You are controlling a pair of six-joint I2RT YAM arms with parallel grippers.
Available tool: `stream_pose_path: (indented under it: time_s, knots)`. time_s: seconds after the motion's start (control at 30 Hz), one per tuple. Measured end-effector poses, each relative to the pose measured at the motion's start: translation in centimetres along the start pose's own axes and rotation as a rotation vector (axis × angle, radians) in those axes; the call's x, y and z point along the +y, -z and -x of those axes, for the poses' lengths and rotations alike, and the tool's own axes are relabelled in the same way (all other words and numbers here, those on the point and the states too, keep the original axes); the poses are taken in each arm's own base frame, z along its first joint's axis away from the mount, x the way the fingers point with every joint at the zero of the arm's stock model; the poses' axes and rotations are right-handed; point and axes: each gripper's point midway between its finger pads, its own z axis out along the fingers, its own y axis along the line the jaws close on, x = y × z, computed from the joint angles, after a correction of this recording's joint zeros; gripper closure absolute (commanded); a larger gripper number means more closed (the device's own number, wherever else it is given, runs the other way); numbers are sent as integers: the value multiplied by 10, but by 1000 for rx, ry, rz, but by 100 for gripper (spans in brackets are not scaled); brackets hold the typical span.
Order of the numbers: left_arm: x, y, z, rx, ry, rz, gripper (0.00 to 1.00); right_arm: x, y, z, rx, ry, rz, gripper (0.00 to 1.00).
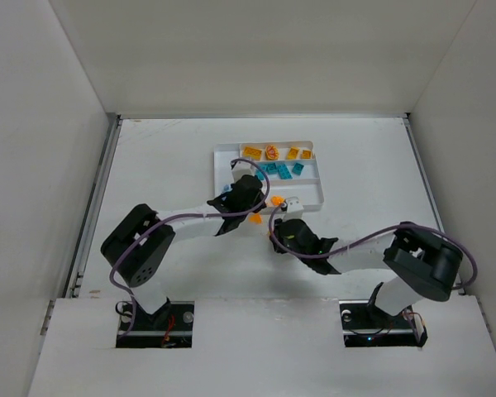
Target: Sort the legos into containers by color
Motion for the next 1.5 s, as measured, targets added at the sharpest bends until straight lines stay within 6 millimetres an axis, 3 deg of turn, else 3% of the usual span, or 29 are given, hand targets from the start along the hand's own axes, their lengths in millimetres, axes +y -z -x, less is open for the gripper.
stream_pose_path:
  time_s: [0.17,0.27,0.37,0.5,0.7,0.73,0.83,0.9,1.03,1.17,1.33,1.5]
  knots:
    - [-1,-12,-4,10,-15,9,70,-9,27,4,-25,-64,9,83]
    - [0,-14,-6,12,-20,12,62,-9,40,22,-72,-102,27,83]
    - [-1,-13,-3,5,-22,8,60,-13,45,45,-128,-145,27,82]
    - [4,3,2,-18,-23,3,64,-27,35,70,-164,-173,-18,82]
    - [12,49,1,-70,-30,-28,68,-41,2,106,-180,-179,-79,81]
    - [14,56,-3,-74,-35,-32,68,-43,-2,109,-180,-179,-86,79]
    - [24,71,-20,-67,-56,-32,69,-50,-14,114,-177,-182,-111,59]
    - [34,78,-33,-55,-68,-22,69,-52,-18,114,-173,-180,-123,52]
    - [50,86,-50,-36,-74,-2,70,-52,-21,108,-167,-165,-144,50]
    - [58,94,-58,-32,-50,-3,70,-29,-16,95,-173,-128,-117,55]
    - [62,102,-58,-44,-18,-17,70,11,-6,57,-130,-51,-35,53]
    - [63,102,-60,-40,-9,-14,70,10,-23,24,-64,-6,-58,50]
